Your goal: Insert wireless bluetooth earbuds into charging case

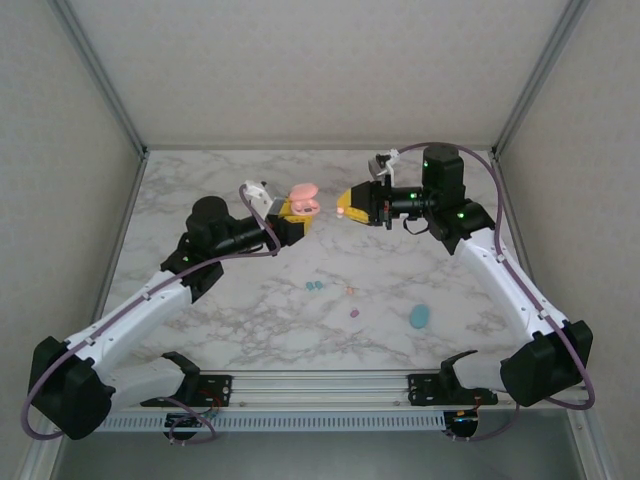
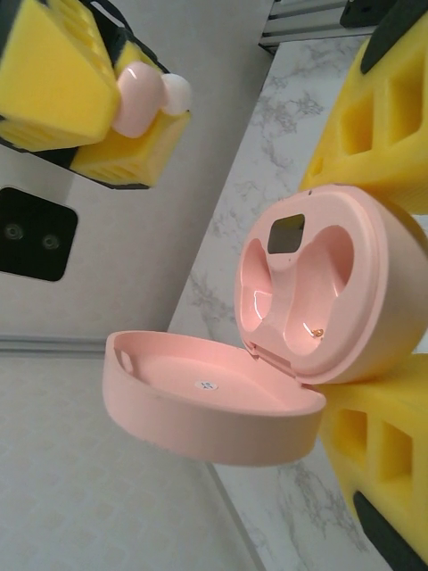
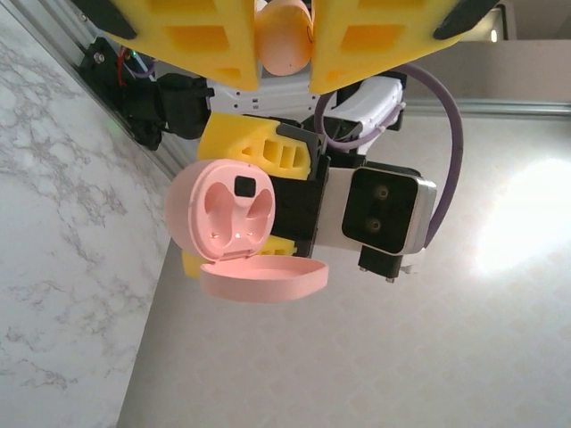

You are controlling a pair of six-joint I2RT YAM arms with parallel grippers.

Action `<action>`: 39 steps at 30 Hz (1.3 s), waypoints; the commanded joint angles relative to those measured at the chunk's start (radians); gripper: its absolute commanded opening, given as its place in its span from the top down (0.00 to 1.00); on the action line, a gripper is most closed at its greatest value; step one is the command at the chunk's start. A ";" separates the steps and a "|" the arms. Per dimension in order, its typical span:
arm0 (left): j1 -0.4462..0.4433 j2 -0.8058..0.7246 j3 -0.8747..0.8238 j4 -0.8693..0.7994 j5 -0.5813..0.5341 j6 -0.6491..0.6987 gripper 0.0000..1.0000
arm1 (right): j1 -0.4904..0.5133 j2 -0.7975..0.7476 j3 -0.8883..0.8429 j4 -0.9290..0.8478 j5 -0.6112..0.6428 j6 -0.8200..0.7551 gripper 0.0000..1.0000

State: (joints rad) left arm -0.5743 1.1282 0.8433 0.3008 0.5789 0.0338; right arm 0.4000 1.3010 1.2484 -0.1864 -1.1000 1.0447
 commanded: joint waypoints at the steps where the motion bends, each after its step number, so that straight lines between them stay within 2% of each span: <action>1: -0.008 0.005 0.045 0.006 0.040 0.021 0.69 | 0.012 -0.017 0.029 0.052 -0.014 0.039 0.80; 3: -0.011 0.009 0.049 0.008 0.050 0.022 0.69 | 0.021 -0.018 0.039 0.034 -0.008 0.005 0.80; 6: -0.019 0.010 0.053 0.005 0.062 0.031 0.69 | 0.049 -0.014 0.099 -0.126 0.045 -0.160 0.80; 9: -0.025 0.010 0.065 -0.008 0.089 0.038 0.69 | 0.065 -0.003 0.124 -0.168 0.073 -0.220 0.80; 14: -0.036 0.015 0.085 -0.035 0.113 0.048 0.68 | 0.068 0.008 0.131 -0.170 0.117 -0.237 0.79; 39: -0.059 0.037 0.118 -0.047 0.130 0.041 0.68 | 0.102 0.033 0.148 -0.148 0.190 -0.260 0.79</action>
State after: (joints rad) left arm -0.6212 1.1614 0.9237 0.2489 0.6827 0.0681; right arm 0.4931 1.3266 1.3663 -0.3489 -0.9295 0.7959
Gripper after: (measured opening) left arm 0.374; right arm 0.208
